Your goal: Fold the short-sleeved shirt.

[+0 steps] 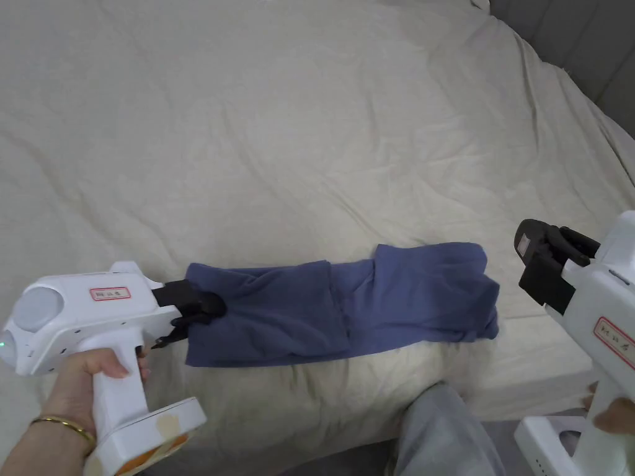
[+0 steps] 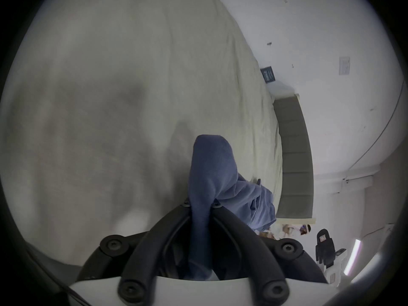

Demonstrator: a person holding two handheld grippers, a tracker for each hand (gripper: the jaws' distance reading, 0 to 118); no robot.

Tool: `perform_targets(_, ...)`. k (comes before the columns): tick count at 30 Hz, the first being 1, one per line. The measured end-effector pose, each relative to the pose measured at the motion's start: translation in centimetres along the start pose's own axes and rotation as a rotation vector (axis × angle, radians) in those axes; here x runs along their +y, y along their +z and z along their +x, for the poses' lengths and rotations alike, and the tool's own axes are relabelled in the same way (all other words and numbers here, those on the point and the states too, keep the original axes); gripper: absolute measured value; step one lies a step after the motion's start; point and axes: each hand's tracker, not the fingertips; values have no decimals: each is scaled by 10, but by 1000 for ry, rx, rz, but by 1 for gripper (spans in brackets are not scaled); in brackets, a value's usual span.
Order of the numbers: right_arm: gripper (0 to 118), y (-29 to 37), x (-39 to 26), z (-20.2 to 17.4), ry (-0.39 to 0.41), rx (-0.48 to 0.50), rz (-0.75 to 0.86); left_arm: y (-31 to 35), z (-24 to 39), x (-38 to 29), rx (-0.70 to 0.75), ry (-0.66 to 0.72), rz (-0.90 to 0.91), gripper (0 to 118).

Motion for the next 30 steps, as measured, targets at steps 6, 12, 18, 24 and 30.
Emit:
perform_targets(6, 2, -6, 1, -16, 20, 49, 3, 90, -8, 28, 334, -139, 161, 7)
perform_targets(12, 2, -15, -4, -26, 26, 96, -5, 150, 24, 28, 570, -215, 311, 7)
perform_targets(18, 2, -12, -8, -23, 17, 107, 4, 123, 100, -14, 435, -446, 238, 7)
perform_targets(24, 2, 3, -13, -3, -15, 66, 22, 39, 137, -42, 402, -519, 108, 7)
perform_targets(30, 2, 14, -22, 28, -63, -8, 16, -51, 137, -62, 320, -438, -52, 49)
